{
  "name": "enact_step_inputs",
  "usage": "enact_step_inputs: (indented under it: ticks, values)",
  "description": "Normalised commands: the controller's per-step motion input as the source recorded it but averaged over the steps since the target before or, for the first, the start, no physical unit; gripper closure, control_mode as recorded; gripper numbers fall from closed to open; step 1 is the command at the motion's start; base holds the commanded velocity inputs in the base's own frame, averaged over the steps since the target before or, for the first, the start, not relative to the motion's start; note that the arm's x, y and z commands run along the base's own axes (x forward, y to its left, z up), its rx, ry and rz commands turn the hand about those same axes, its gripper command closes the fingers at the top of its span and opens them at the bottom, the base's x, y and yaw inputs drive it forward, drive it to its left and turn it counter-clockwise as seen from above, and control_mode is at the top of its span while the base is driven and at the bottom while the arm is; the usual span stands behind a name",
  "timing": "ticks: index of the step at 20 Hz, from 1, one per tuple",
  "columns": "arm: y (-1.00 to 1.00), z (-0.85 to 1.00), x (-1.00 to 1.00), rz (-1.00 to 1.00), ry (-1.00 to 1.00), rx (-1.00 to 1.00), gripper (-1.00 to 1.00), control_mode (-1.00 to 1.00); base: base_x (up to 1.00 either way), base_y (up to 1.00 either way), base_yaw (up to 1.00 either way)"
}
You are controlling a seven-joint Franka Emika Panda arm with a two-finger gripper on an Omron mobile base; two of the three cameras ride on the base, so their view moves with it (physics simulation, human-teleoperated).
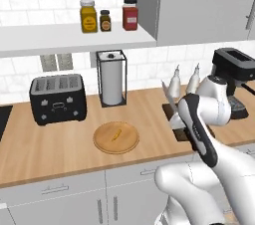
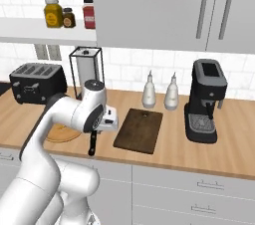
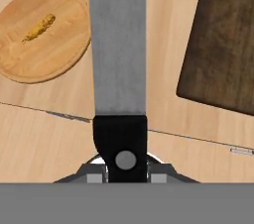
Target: Pick up the knife from the drawer and place it on the cutting board. Then place the meat from the plate to the cutting board.
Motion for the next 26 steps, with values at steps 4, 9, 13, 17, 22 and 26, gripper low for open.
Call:
enact_step_inputs:
  ticks: [4,9,13,17,22,26]
  values:
    - [-0.03,-0.17,0.74,-0.04,0.0,-0.08,1.0,-1.0,0.0,0.0,0.0]
    - [-0.5,-0.06,0.87,-0.2,0.12,-0.05,1.0,-1.0,0.0,0.0,0.0]
    - [-0.71,-0.05,0.64,-0.25,0.16,0.0,1.0,-1.0,0.0,0.0,0.0]
    - [-0.54,-0.21,0.2,-0.11,0.15,0.0,1.0,-1.0,0.0,0.0,0.0]
    - [-0.41,-0.37,0.01,-0.01,0.07,0.0,1.0,-1.0,0.0,0.0,0.0]
    - [-0.29,-0.51,0.02,0.0,0.05,0.0,1.0,-1.0,0.0,0.0,0.0]
